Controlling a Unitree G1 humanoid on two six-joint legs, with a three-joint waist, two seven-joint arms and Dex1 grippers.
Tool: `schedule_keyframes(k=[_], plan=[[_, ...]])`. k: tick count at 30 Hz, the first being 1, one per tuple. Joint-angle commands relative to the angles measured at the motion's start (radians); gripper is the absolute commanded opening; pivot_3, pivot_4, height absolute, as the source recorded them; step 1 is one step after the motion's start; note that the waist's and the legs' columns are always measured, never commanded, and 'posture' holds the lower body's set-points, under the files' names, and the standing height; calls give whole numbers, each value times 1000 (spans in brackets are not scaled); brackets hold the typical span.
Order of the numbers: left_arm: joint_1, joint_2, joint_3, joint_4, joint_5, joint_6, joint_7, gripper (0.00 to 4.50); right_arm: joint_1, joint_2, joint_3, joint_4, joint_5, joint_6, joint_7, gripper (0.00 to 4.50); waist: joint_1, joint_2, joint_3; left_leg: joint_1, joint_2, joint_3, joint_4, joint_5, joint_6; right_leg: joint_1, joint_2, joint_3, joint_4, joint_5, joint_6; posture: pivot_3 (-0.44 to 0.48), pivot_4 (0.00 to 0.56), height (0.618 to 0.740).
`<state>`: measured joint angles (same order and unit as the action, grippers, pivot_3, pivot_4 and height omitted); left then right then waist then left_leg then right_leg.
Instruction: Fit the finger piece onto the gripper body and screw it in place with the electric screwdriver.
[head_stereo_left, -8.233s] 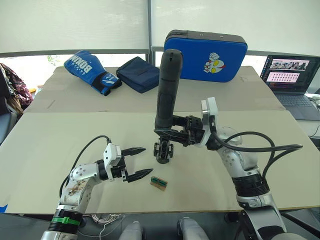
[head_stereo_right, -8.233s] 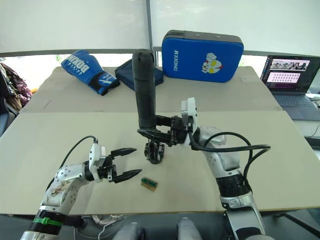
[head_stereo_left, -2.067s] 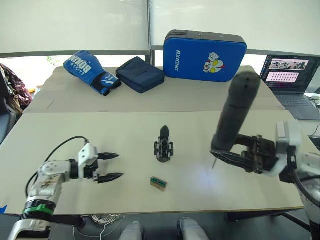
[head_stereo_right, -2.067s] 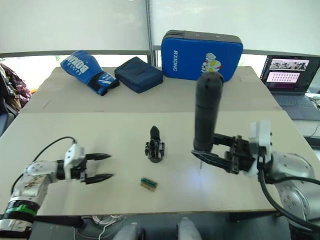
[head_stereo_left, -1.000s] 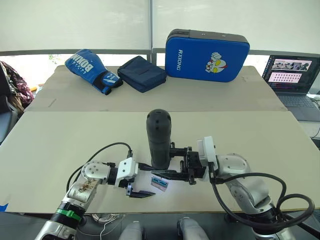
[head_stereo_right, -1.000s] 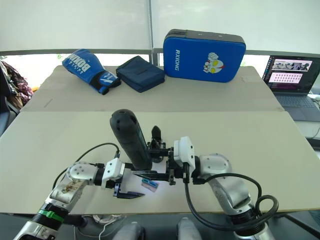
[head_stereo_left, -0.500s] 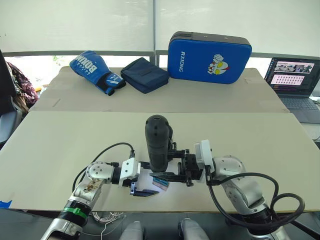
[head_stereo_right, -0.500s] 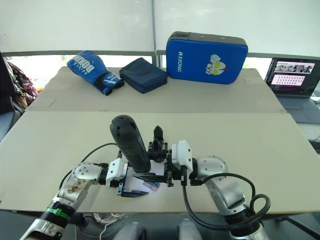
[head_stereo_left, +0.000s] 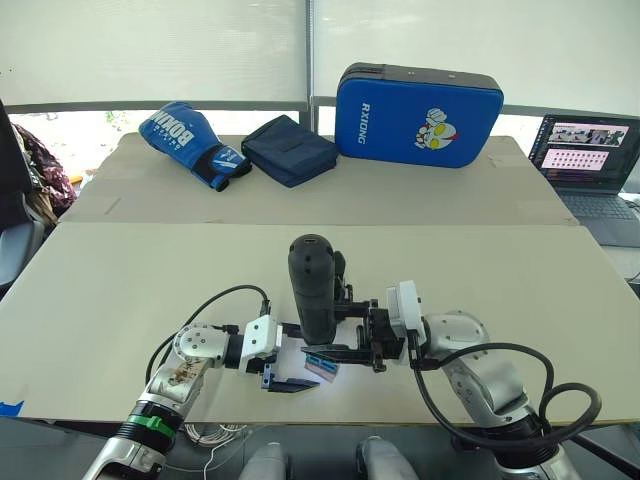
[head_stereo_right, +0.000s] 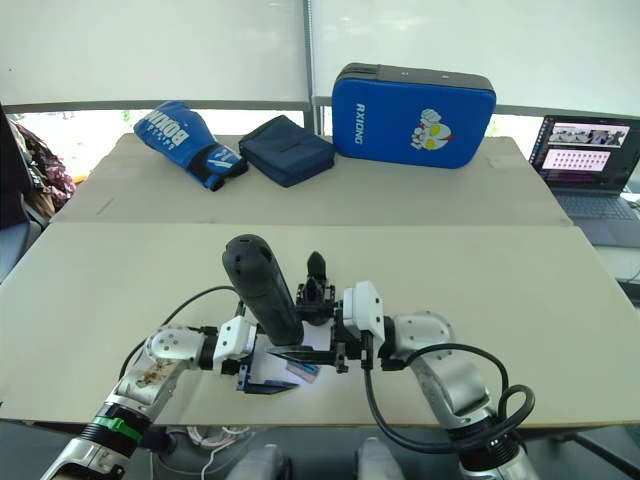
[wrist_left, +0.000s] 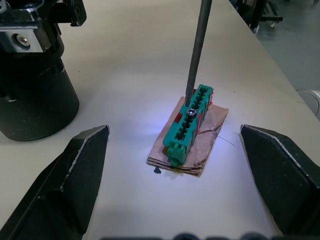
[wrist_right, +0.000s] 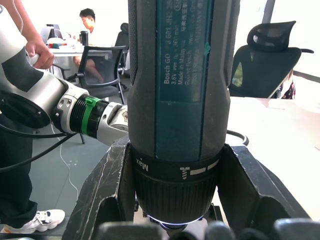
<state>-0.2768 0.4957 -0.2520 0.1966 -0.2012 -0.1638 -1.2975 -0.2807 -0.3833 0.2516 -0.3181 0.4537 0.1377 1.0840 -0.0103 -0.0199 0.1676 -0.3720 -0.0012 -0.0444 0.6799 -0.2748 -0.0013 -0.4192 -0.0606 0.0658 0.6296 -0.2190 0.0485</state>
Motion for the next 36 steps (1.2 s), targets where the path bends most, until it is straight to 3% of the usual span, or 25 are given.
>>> schedule_keyframes(k=[1,18,36], plan=[[14,-8,-36,-3,24,23,11,4431,-22,4,-29,-38,26,-23,-4,1889,0,0,0,0,0,0,0,0,0,0,0,0,0,0,0,0,150,740],[23,-15,-41,35,31,-5,14,4431,-31,5,-35,-60,74,27,-26,1889,0,0,0,0,0,0,0,0,0,0,0,0,0,0,0,0,150,740],[27,-8,-41,-36,23,58,29,4431,-51,8,-32,-64,81,72,-34,1889,-1,1,-1,0,0,0,0,0,0,0,0,0,0,0,0,0,150,740]])
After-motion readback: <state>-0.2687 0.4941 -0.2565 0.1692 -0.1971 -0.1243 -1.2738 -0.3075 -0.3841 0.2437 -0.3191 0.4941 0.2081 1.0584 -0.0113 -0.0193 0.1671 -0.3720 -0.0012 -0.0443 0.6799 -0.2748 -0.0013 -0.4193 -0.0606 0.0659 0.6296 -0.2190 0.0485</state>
